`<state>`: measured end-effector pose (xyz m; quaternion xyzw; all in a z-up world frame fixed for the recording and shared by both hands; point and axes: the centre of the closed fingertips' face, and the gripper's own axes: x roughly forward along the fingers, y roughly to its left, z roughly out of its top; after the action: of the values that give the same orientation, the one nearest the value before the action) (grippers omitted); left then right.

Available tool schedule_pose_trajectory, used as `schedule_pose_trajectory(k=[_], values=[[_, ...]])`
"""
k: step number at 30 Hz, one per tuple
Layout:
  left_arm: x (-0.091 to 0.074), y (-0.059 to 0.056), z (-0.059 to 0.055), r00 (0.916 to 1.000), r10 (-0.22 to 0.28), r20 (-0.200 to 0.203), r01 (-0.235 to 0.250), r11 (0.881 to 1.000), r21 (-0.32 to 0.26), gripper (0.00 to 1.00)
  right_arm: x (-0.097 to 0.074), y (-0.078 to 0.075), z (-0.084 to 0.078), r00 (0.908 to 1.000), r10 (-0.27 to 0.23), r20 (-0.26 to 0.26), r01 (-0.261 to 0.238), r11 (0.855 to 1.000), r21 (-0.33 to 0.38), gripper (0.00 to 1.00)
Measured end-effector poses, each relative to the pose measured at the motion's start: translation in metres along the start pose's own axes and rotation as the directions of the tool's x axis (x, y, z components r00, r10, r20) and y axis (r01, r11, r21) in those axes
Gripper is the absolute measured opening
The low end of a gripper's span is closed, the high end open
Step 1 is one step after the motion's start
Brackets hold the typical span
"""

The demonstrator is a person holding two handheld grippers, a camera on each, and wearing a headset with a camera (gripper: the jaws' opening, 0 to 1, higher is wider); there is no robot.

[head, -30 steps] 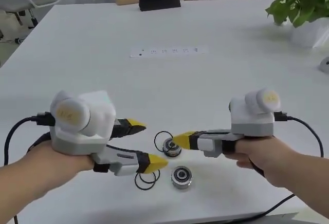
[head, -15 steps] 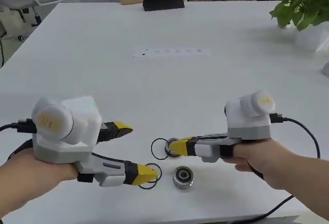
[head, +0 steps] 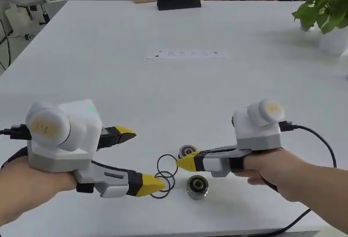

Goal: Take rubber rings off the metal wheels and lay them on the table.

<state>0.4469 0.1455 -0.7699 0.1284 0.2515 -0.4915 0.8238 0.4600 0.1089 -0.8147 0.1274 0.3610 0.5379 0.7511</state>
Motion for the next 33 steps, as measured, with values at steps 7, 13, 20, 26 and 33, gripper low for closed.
schedule_pose_trajectory(k=[7,13,20,26,33], values=[[-0.002,0.001,-0.002,1.0000,0.006,-0.003,-0.006,1.000,0.004,0.72,0.006,0.000,-0.006,0.9994,0.001,-0.034,-0.001,1.000,-0.002,0.00],[-0.003,0.002,-0.005,0.9999,0.008,-0.009,-0.008,1.000,-0.002,0.72,0.009,-0.002,-0.012,0.9981,-0.004,-0.061,0.004,1.000,0.005,0.00],[-0.003,0.003,-0.009,0.9998,0.009,-0.018,-0.009,1.000,-0.010,0.72,0.010,-0.009,-0.018,0.9959,-0.027,-0.086,0.027,1.000,0.004,0.00],[-0.001,0.002,-0.011,0.9997,0.004,-0.025,-0.005,1.000,-0.013,0.72,0.009,-0.012,-0.018,0.9953,-0.042,-0.088,0.043,0.999,0.011,0.00],[0.000,0.003,-0.011,0.9996,0.002,-0.029,-0.002,1.000,-0.014,0.72,0.009,-0.015,-0.020,0.9937,-0.056,-0.097,0.056,0.998,0.003,0.01]])
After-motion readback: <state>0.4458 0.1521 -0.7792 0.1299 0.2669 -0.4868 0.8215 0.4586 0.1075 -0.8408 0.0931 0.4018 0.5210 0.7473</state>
